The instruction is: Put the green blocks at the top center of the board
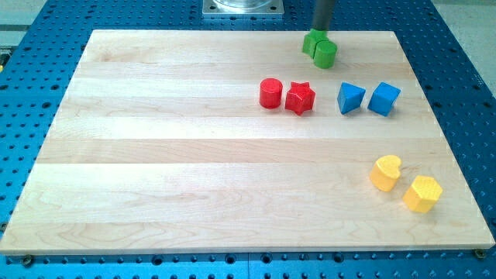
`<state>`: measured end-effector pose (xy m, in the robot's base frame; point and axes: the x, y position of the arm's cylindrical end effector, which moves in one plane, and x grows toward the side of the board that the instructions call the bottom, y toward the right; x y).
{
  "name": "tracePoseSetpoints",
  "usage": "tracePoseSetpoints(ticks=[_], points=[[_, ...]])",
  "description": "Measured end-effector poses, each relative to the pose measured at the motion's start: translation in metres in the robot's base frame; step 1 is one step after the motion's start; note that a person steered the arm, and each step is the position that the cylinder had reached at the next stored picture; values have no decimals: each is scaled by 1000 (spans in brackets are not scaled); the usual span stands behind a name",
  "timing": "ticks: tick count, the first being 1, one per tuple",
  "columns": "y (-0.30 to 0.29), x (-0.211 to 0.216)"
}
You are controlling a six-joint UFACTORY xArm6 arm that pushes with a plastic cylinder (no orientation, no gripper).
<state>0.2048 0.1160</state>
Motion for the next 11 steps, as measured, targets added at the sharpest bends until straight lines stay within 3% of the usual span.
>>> tracePoseSetpoints(ticks=[1,2,3,4,5,6,7,8,9,11], points=[[-48,-6],[-14,-8],[74,-7],[62,5],[-4,21],[-22,34],[36,25],[131,25],[125,47],[30,64]])
